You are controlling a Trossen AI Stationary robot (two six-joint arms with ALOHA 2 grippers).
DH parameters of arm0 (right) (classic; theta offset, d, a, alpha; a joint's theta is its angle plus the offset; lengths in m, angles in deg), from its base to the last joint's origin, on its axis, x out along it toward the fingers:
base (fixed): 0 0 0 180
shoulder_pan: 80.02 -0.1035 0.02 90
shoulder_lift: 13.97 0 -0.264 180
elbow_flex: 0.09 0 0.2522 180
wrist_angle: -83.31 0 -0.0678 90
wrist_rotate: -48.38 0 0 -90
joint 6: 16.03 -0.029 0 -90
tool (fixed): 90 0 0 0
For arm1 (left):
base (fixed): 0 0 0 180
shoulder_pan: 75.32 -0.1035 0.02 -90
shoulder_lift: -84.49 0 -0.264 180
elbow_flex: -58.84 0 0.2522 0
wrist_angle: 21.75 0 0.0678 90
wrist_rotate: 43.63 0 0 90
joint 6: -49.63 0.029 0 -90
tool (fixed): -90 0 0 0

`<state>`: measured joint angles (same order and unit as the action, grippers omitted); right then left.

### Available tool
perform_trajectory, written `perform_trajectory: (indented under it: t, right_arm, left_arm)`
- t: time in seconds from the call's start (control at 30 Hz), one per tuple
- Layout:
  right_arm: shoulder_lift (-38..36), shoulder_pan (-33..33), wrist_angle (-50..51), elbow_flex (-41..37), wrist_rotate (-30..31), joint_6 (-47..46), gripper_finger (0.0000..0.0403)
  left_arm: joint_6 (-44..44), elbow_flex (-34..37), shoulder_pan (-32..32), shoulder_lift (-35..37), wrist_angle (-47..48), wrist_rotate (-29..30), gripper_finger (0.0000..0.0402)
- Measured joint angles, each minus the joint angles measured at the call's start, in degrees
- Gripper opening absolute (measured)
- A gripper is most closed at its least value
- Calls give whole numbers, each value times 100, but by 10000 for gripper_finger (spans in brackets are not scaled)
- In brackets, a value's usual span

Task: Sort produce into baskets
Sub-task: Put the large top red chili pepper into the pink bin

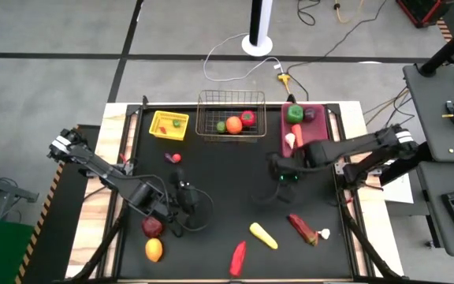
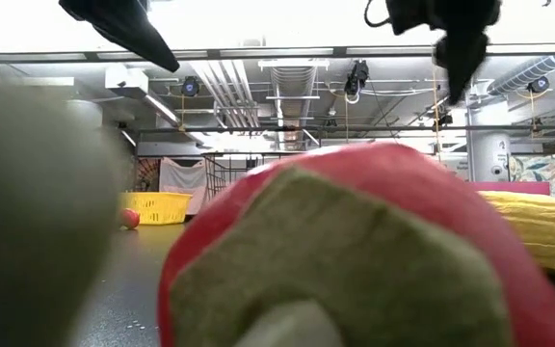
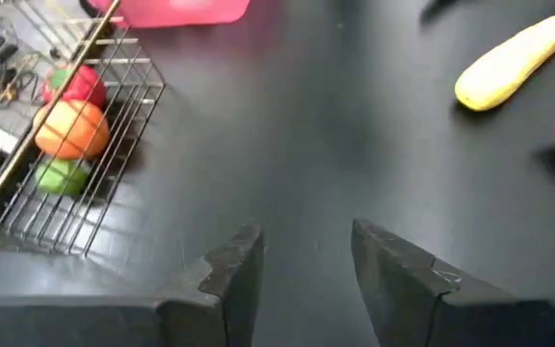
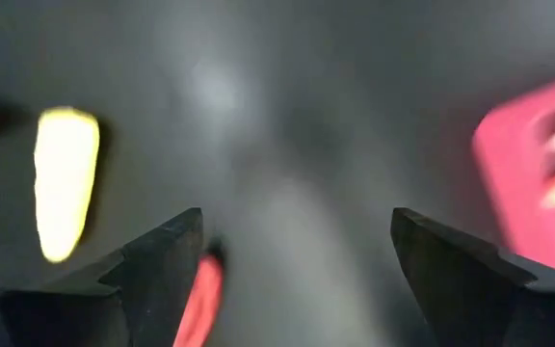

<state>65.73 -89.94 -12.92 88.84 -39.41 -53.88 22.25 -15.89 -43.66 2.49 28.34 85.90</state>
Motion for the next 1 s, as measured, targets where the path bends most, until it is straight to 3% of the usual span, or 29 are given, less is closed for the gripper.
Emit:
perform_trajectory:
  t: [0.33,0.6,1.0]
  right_arm:
    - [100,-1467,-93,-1131,-742,-2405,325]
    - [139,-2396,-1253,-1789,-934,-3823,325]
    - [193,-2733,-2152,-2237,-734,-4330,325]
  left_arm:
    - [444,-7,-105,-4,-337,16,125]
    - [591,-7,-131,2,-362,48,125]
    - [724,-7,-223,5,-432,55,125]
